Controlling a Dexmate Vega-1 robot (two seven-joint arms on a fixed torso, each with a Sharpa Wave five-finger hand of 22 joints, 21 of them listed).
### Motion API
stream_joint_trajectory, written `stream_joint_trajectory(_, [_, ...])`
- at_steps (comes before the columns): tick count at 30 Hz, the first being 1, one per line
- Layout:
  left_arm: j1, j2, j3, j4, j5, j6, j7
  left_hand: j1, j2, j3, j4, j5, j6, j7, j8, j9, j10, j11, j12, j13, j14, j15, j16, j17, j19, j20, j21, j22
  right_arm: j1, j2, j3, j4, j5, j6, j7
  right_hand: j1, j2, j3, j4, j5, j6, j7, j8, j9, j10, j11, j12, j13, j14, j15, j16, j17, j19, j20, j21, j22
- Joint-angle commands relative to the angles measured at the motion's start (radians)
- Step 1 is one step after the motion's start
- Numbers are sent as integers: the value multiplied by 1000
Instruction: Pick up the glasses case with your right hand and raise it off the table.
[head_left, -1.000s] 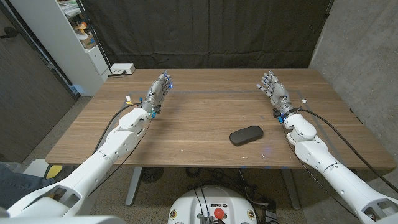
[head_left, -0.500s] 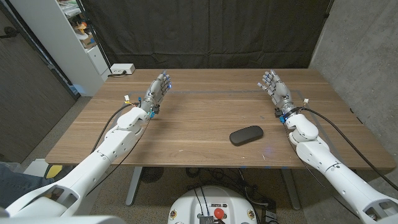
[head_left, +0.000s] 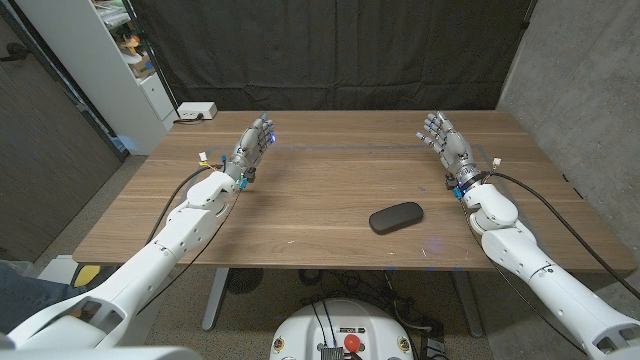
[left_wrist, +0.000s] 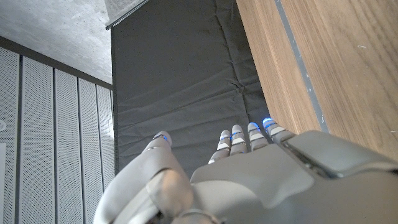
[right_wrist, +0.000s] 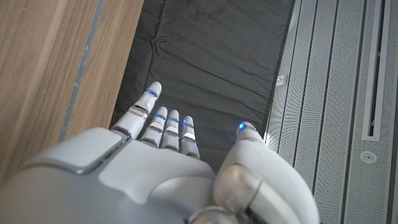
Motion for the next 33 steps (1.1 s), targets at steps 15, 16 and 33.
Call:
stream_joint_trajectory(15, [32,21,-13,-39,-12,6,2,19,15,13,-17,-6,36,15,13,3,8,2,5,-2,9,5,2,2,-5,9,5,1,-45,-23,14,-49,-45,51,-25,24,2,5,-21,8,43,-36,15,0,20,-21,6,-4,20,-15,5,-11,3,-4,-2,3])
stream_joint_trajectory(16, [33,21,-14,-41,-13,7,3,19,16,14,-17,-6,35,15,12,3,8,2,5,-2,9,5,2,2,-5,8,5,1,-46,-24,14,-51,-46,51,-24,24,2,5,-21,8,43,-37,15,0,21,-21,7,-4,20,-15,5,-11,3,-4,-2,3])
stream_joint_trajectory(33, [49,-5,-12,-103,-3,21,87,24,20,16,-22,-7,37,16,10,4,11,5,5,-2,10,7,2,2,-5,9,5,1,37,-34,0,34,-5,64,105,19,1,3,-23,9,46,-39,12,1,29,-16,5,-6,34,-19,8,-15,12,-8,-2,3])
